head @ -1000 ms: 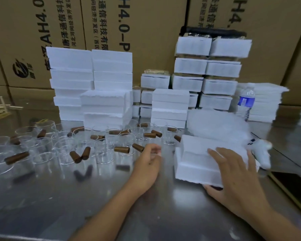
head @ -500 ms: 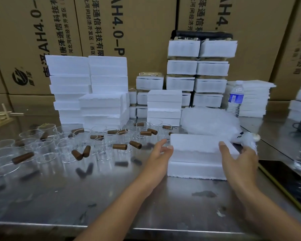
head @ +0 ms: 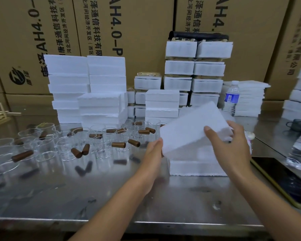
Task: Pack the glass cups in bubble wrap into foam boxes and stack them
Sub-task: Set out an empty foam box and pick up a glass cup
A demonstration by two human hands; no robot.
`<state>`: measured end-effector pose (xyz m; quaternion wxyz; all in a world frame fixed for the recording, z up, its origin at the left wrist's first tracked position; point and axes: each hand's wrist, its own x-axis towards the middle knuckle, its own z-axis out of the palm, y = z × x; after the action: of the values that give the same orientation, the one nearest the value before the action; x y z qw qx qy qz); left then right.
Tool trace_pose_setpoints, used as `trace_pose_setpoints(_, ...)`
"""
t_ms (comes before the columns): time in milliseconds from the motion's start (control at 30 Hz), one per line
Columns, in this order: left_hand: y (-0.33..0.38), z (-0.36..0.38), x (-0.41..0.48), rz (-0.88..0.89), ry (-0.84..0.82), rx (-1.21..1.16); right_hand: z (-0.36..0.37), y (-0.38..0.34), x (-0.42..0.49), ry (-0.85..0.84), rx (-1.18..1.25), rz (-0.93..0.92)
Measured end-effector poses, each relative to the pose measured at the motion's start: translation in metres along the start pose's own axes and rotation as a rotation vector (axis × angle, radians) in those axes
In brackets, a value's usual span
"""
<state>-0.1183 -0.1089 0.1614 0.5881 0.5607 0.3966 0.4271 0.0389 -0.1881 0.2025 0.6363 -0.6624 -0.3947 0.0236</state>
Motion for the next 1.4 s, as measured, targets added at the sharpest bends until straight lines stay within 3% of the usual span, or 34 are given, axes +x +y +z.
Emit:
trace_pose_setpoints(133, 0.002, -0.015, -0.003, 0.000, 0.036, -0.046, 0.012, -0.027, -0.013, -0.141, 0.138, -0.184)
trace_pose_setpoints(333, 0.005, -0.061, -0.010, 0.299, 0.373, -0.095, 0.040, -0.045, -0.041, -0.318, 0.029, -0.421)
trace_pose_setpoints(500, 0.006, -0.089, -0.014, 0.314, 0.370, -0.076, 0.065, -0.055, -0.061, -0.271, -0.110, -0.687)
trace_pose_setpoints(667, 0.011, -0.102, -0.017, 0.323, 0.369, -0.179, 0.084, -0.056, -0.068, -0.530, -0.293, -0.813)
trace_pose_setpoints(800, 0.012, -0.105, -0.018, 0.316, 0.374, -0.219, 0.105, -0.049, -0.078, -0.714, -0.459, -0.829)
trace_pose_setpoints(933, 0.005, -0.110, -0.016, 0.351, 0.382, -0.098, 0.127, -0.043, -0.085, -0.776, -0.539, -0.840)
trace_pose_setpoints(1100, -0.008, -0.116, -0.012, 0.406, 0.387, 0.076, 0.147, -0.034, -0.089, -0.849, -0.550, -0.771)
trace_pose_setpoints(1233, -0.021, -0.123, -0.006, 0.389, 0.388, 0.144, 0.150, -0.031, -0.084, -0.949, -0.419, -0.682)
trace_pose_setpoints(1400, -0.028, -0.127, -0.003, 0.379, 0.412, 0.173, 0.145, -0.035, -0.055, -0.803, -0.338, -0.693)
